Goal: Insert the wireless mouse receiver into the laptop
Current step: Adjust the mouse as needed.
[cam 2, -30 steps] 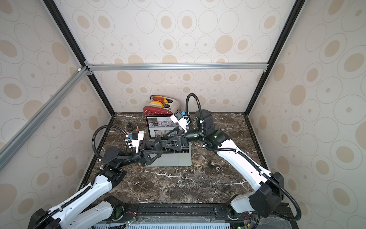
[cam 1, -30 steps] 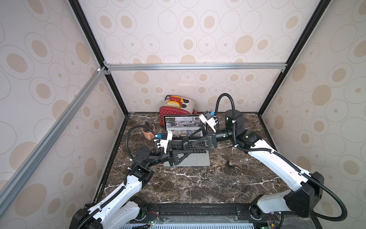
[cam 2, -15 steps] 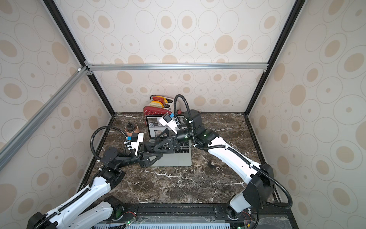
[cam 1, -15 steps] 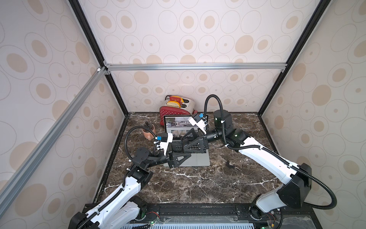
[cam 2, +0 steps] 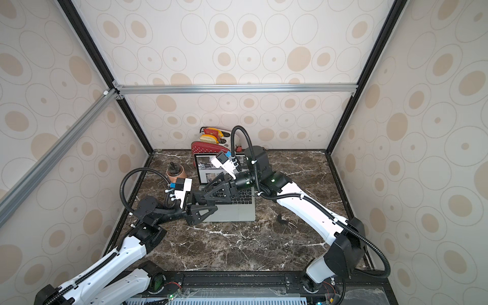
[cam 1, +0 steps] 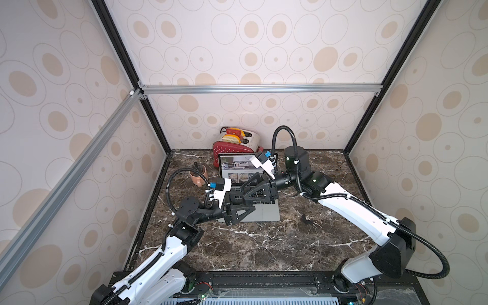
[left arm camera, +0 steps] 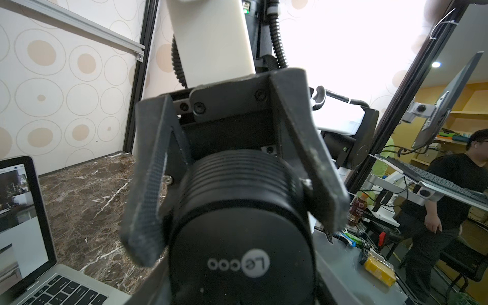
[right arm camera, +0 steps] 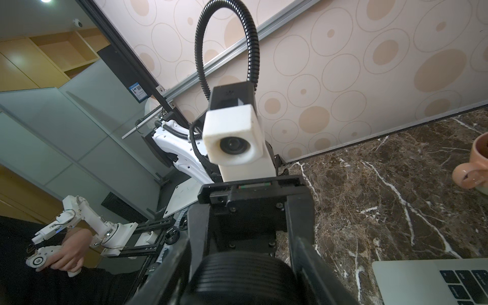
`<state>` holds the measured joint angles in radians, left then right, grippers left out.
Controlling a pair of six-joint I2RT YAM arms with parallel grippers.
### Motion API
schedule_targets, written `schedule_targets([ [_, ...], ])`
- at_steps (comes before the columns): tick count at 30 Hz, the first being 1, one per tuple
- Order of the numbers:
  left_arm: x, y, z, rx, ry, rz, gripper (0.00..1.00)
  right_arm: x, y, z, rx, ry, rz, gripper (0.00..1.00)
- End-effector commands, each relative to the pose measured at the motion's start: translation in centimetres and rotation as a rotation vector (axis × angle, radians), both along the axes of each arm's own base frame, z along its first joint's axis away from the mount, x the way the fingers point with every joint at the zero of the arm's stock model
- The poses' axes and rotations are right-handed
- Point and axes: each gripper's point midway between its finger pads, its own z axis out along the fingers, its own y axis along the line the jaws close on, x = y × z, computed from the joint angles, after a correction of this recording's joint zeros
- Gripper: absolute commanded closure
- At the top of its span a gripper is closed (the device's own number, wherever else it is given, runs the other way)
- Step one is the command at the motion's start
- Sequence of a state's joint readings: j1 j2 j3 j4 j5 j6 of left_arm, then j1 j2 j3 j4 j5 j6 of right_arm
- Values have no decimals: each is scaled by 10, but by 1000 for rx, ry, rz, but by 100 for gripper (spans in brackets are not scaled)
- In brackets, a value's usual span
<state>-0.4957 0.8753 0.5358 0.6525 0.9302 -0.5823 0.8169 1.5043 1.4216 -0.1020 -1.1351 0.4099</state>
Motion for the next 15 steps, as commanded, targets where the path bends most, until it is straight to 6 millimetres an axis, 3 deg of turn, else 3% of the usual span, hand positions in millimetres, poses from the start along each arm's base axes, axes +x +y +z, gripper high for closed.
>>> schedule_targets([
  [1, 5, 0, 23, -11, -51, 27, 76, -16, -3, 10, 15, -13, 64, 65],
  [7, 5, -2, 24, 37, -44, 21, 42, -19, -6, 5, -9, -21, 73, 75],
  [15, -4, -1, 25, 70, -71, 0, 34, -21, -7, 0, -28, -6, 87, 79],
])
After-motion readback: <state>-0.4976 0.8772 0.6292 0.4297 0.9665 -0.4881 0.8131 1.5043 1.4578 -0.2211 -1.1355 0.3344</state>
